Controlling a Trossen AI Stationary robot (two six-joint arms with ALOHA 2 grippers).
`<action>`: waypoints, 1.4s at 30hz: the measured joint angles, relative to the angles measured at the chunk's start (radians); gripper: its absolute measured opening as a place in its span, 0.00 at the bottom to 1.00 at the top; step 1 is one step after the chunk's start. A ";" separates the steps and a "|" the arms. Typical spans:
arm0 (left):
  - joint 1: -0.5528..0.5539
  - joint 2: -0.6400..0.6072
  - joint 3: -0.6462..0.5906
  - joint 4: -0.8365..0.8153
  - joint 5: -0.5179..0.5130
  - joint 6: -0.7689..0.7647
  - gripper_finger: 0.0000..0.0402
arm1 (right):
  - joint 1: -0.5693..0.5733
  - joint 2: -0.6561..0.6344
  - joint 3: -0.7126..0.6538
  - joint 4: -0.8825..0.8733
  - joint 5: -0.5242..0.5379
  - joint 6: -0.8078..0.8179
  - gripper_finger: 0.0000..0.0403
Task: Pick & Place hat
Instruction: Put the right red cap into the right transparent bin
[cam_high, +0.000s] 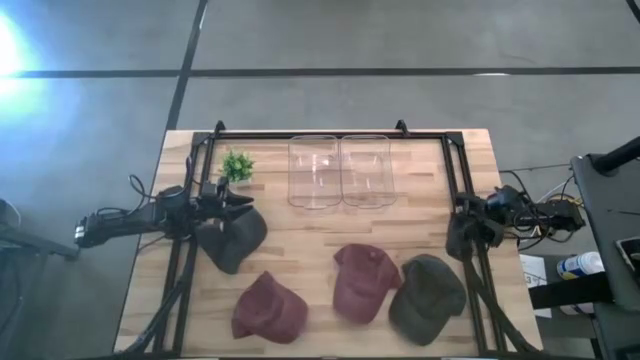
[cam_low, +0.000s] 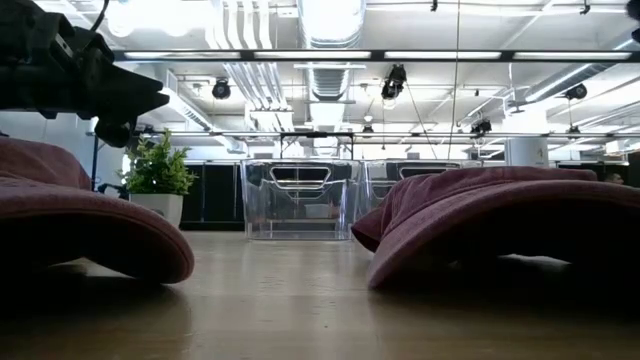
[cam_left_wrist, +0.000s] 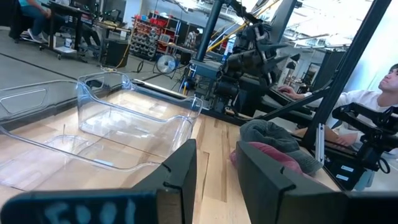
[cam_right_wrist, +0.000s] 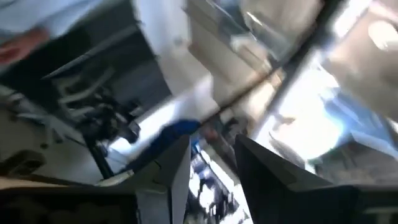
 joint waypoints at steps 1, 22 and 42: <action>0.000 0.000 0.000 0.000 0.000 0.000 0.26 | 0.000 0.000 0.000 0.012 0.008 0.046 0.30; 0.000 0.000 0.000 0.000 0.000 0.000 0.26 | 0.048 0.486 0.227 -0.020 0.281 1.190 0.31; 0.000 0.001 0.000 0.000 0.000 0.000 0.26 | 0.119 0.978 0.861 -0.016 0.165 1.157 0.29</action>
